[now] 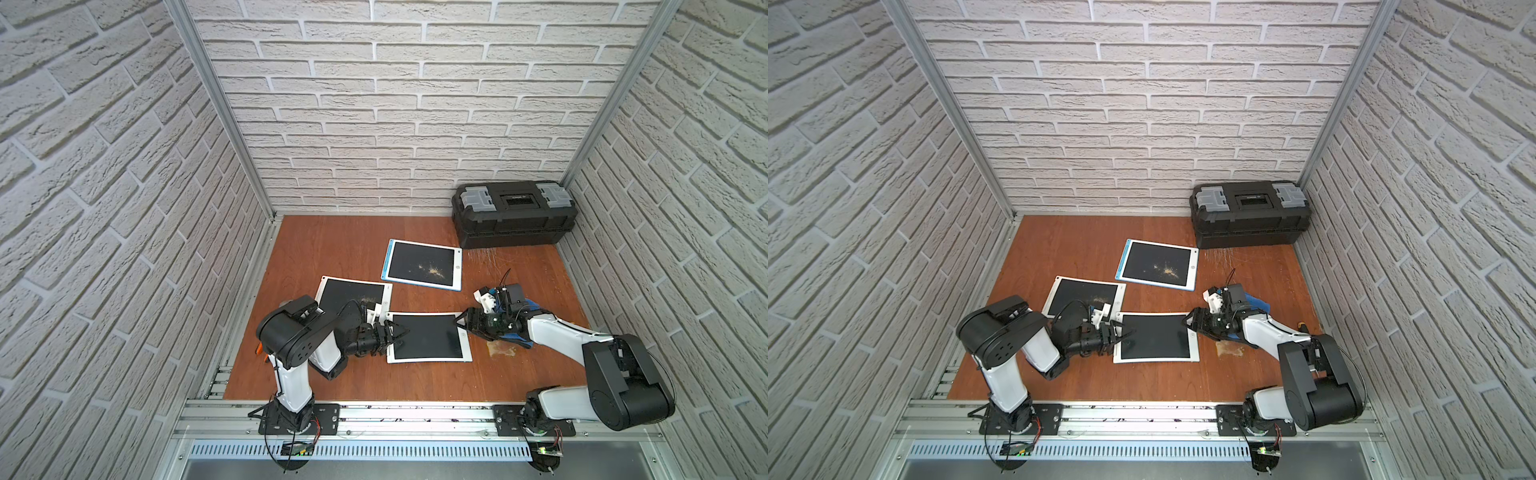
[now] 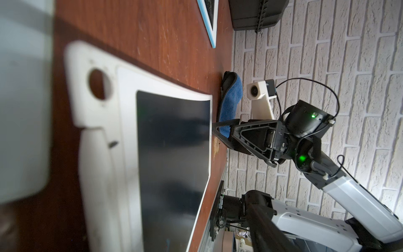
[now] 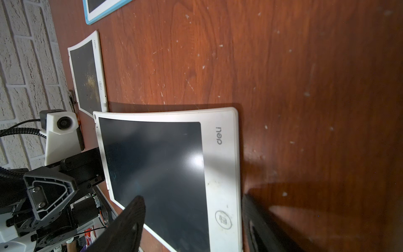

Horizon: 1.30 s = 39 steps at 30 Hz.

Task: Wipe the drawing tablet
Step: Adjust the drawing tablet at the center of the board.

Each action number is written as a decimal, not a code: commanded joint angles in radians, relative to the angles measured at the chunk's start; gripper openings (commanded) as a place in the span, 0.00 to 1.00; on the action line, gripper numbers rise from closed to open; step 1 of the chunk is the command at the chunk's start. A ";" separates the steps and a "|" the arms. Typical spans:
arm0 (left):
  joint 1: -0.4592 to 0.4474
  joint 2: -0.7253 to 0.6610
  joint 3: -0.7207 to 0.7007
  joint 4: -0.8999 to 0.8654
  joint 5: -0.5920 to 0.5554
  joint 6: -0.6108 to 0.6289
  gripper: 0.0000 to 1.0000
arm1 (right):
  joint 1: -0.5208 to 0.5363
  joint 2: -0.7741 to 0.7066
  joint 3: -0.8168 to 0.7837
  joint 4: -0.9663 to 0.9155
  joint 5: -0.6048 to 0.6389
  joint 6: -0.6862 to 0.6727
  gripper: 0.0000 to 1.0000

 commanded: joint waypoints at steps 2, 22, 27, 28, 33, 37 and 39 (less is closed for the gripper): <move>-0.010 -0.098 -0.008 -0.270 -0.034 0.094 0.72 | 0.000 -0.006 -0.024 -0.113 0.056 0.002 0.72; -0.055 -0.416 0.094 -0.735 -0.076 0.271 0.15 | -0.001 -0.007 -0.035 -0.099 0.052 0.011 0.71; -0.052 -0.522 0.159 -0.880 -0.076 0.372 0.00 | -0.019 -0.113 0.043 -0.263 0.098 -0.032 0.71; -0.054 -0.561 0.206 -0.971 -0.091 0.428 0.00 | -0.034 -0.166 0.080 -0.335 0.136 -0.046 0.71; -0.145 -0.664 0.566 -1.518 -0.363 0.833 0.00 | -0.163 -0.364 0.288 -0.641 0.344 -0.072 0.76; -0.227 -0.640 0.787 -1.711 -0.620 1.043 0.00 | -0.280 -0.369 0.355 -0.713 0.416 -0.047 0.83; -0.232 -0.614 0.848 -1.763 -0.685 1.110 0.00 | -0.341 -0.334 0.361 -0.722 0.418 -0.045 0.85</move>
